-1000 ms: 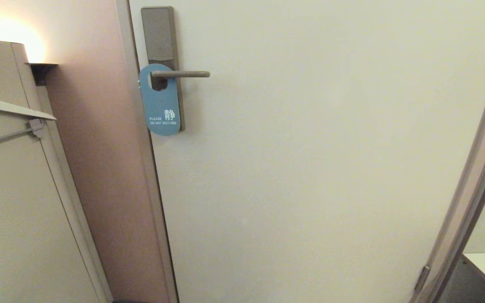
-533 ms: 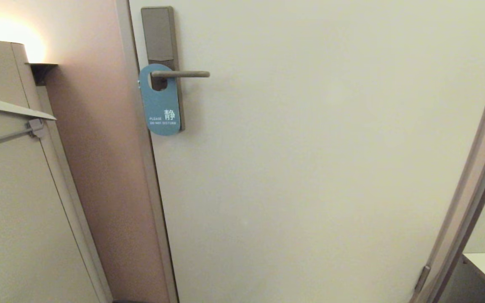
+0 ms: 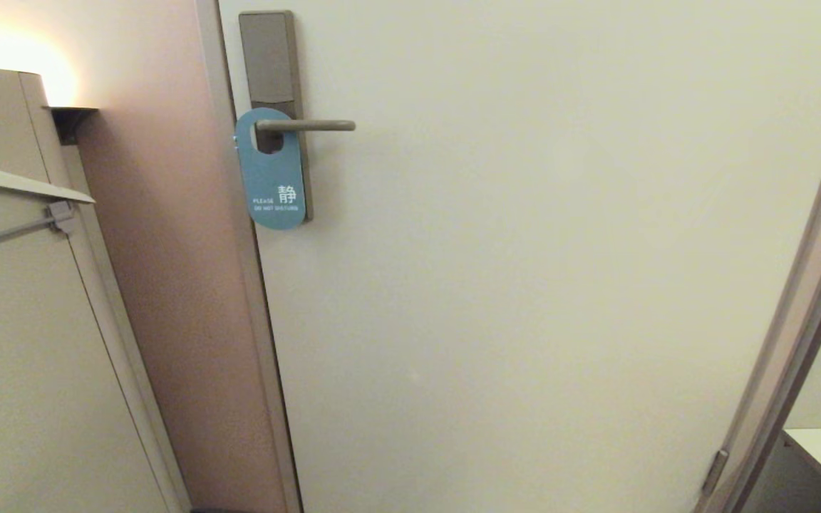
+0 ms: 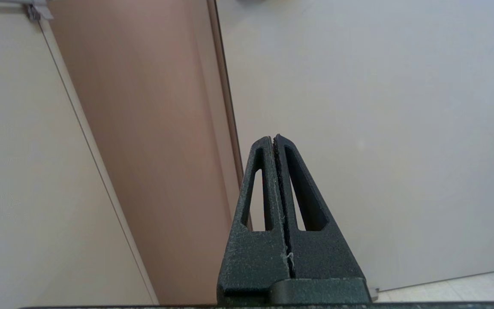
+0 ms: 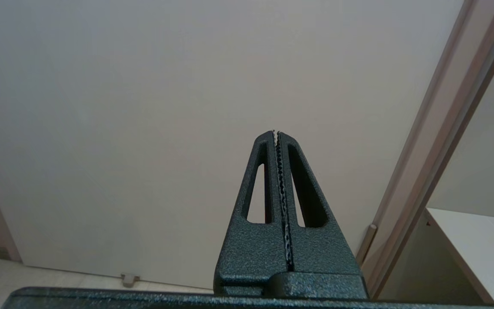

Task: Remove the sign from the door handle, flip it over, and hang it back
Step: Take down the sign

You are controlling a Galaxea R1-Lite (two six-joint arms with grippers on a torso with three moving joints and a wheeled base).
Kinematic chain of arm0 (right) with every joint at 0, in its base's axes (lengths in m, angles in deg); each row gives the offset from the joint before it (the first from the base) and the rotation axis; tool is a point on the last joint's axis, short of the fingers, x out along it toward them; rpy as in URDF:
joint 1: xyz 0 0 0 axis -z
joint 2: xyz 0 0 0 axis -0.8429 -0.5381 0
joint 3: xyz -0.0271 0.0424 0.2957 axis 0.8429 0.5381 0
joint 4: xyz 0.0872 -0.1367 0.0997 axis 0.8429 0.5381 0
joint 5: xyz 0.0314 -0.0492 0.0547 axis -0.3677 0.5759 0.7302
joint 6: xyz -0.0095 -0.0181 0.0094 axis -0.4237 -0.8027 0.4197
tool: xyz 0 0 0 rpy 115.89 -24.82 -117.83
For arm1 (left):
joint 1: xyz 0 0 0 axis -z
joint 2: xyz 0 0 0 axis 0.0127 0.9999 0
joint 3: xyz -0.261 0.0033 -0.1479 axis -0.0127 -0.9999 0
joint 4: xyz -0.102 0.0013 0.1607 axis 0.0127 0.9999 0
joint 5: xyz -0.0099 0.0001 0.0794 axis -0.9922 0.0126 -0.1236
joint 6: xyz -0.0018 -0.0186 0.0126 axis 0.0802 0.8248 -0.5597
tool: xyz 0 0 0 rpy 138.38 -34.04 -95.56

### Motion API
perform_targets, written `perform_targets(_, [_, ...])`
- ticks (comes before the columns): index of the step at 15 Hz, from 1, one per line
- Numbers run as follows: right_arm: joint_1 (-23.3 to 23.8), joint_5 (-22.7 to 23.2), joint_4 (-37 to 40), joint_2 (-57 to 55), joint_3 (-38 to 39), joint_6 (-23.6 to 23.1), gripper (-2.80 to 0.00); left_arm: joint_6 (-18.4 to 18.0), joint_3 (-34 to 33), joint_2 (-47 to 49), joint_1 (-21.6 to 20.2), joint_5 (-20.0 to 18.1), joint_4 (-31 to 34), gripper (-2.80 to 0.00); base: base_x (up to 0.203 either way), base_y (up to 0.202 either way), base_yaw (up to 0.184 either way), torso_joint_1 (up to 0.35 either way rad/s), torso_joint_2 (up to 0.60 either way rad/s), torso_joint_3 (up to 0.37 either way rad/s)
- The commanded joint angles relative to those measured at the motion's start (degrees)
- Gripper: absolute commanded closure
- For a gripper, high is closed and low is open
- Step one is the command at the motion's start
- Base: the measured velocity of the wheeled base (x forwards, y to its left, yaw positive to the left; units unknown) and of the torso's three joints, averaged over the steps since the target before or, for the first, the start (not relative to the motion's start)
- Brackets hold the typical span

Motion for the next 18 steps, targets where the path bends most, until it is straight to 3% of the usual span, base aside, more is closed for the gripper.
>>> perform_targets(1, [0.0, 0.0, 0.01, 0.0, 0.0, -0.05, 0.0, 0.03, 1.04, 2.76, 0.02, 0.01, -0.1, 0.0, 0.0, 0.0, 0.0, 0.0, 0.0, 0.0])
perform_targets(18, [0.0, 0.0, 0.01, 0.0, 0.0, -0.05, 0.0, 0.91, 13.96, 20.16, 1.64, 0.34, -0.39, 0.0, 0.0, 0.0, 0.0, 0.0, 0.0, 0.0])
